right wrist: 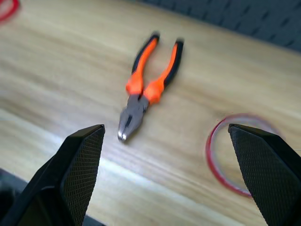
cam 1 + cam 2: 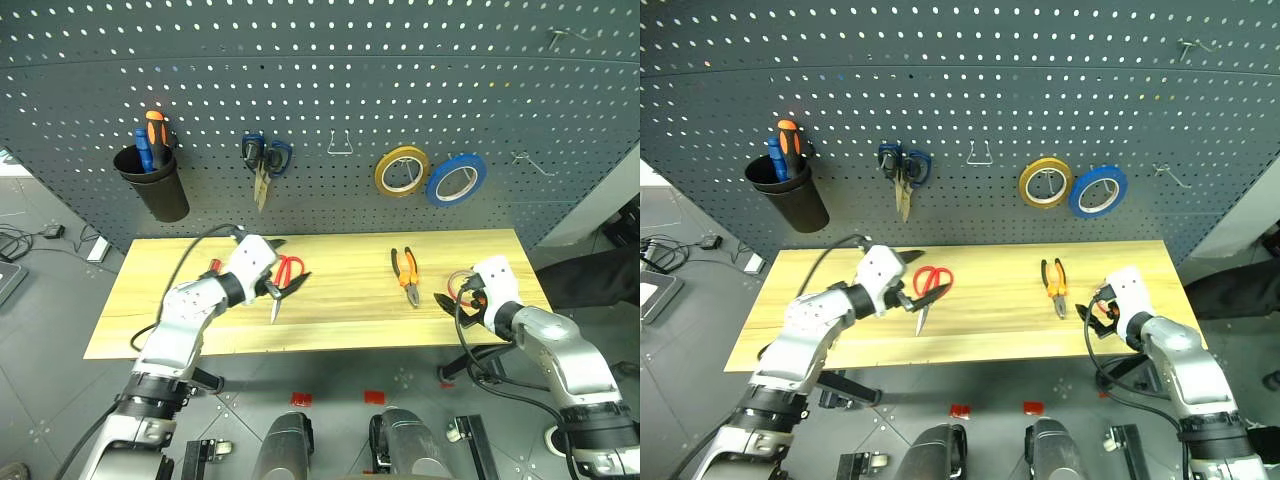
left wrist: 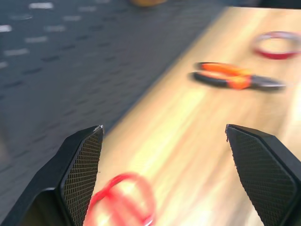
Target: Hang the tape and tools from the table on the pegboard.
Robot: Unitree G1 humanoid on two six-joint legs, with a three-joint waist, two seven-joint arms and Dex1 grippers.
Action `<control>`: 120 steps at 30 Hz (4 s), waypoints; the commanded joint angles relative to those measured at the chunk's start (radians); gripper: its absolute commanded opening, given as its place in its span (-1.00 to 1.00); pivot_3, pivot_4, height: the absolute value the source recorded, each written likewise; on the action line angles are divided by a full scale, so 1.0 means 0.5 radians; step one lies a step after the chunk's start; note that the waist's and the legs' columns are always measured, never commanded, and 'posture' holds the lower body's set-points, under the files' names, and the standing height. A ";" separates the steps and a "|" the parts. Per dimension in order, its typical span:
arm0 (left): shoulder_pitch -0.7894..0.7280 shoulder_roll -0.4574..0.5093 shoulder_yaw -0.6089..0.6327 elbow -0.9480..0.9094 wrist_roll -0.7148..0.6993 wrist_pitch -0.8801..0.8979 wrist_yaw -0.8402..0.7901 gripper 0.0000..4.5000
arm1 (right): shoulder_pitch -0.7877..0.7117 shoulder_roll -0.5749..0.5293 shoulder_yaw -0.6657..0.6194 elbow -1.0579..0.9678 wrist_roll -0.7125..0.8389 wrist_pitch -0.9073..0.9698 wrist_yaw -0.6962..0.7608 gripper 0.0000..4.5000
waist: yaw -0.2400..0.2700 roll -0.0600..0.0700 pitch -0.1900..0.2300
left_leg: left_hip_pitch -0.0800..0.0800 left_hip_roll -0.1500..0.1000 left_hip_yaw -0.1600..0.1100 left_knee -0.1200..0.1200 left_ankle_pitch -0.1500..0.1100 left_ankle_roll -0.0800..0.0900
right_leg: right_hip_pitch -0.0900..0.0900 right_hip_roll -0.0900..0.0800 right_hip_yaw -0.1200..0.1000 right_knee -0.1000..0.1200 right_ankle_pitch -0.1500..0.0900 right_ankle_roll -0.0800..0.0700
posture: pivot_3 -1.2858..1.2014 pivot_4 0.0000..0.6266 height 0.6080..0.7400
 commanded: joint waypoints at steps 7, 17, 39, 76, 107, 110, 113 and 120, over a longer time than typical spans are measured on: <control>-0.149 -0.113 -0.166 0.051 0.013 -0.018 -0.218 0.95 | -0.546 -0.089 0.182 1.003 -0.264 -0.293 0.173 1.00 | -0.033 -0.005 0.114 | -0.015 -0.001 -0.001 0.003 -0.002 0.003 | -0.012 -0.001 -0.002 0.001 0.001 0.002 | -0.07 0.11 1.00; -0.172 -0.203 -0.249 -0.013 0.027 -0.014 -0.240 0.96 | -1.063 -0.076 0.374 1.930 -0.517 -0.576 0.490 0.46 | -0.028 -0.011 0.156 | -0.030 0.001 0.008 0.004 -0.002 0.003 | -0.030 -0.005 -0.003 0.005 0.001 0.004 | -0.06 0.09 1.00; -0.530 -0.636 -0.168 -0.110 -0.096 0.157 0.043 0.96 | 0.091 -0.050 -0.134 -0.632 -0.847 -0.744 -0.399 -0.99 | -0.043 -0.013 0.154 | -0.037 -0.002 0.020 0.031 0.003 -0.006 | -0.036 -0.007 -0.001 0.030 -0.007 0.037 | -0.14 0.01 1.00; -0.819 -0.859 -0.131 0.157 -0.090 0.213 0.245 0.96 | -1.028 0.053 -0.626 0.551 0.100 -0.595 -0.238 -0.23 | -0.093 -0.013 0.155 | -0.043 -0.002 0.029 0.035 -0.004 0.008 | -0.036 -0.010 0.001 0.026 0.002 0.030 | -0.15 0.02 1.00; -0.622 0.091 -0.142 0.642 0.118 0.033 -0.438 0.96 | -0.482 0.757 -0.033 -0.176 0.004 0.800 -0.875 0.98 | -0.084 -0.012 0.154 | -0.045 -0.003 0.029 0.035 -0.003 0.006 | -0.044 -0.021 0.000 0.030 0.002 0.029 | -0.14 -0.01 1.00; -0.641 0.080 -0.135 0.664 0.127 0.016 -0.446 0.96 | -0.635 0.769 0.010 0.163 -0.049 0.656 -0.842 0.98 | -0.090 -0.012 0.154 | -0.049 -0.002 0.029 0.035 -0.003 0.007 | -0.049 -0.020 0.000 0.031 0.002 0.028 | -0.14 -0.01 1.00; -0.637 0.058 -0.138 0.643 0.136 0.021 -0.434 0.96 | -0.816 0.793 0.011 0.549 -0.093 0.470 -0.825 0.98 | -0.094 -0.012 0.154 | -0.050 -0.001 0.030 0.034 -0.003 0.007 | -0.051 -0.019 0.000 0.032 0.002 0.028 | -0.13 -0.02 1.00; -0.577 0.044 -0.125 0.529 0.119 0.084 -0.427 0.96 | -1.183 0.802 0.019 1.287 -0.177 0.110 -0.772 0.98 | -0.100 -0.012 0.154 | -0.050 -0.001 0.032 0.034 -0.004 0.007 | -0.052 -0.020 0.000 0.032 0.002 0.028 | -0.12 -0.01 1.00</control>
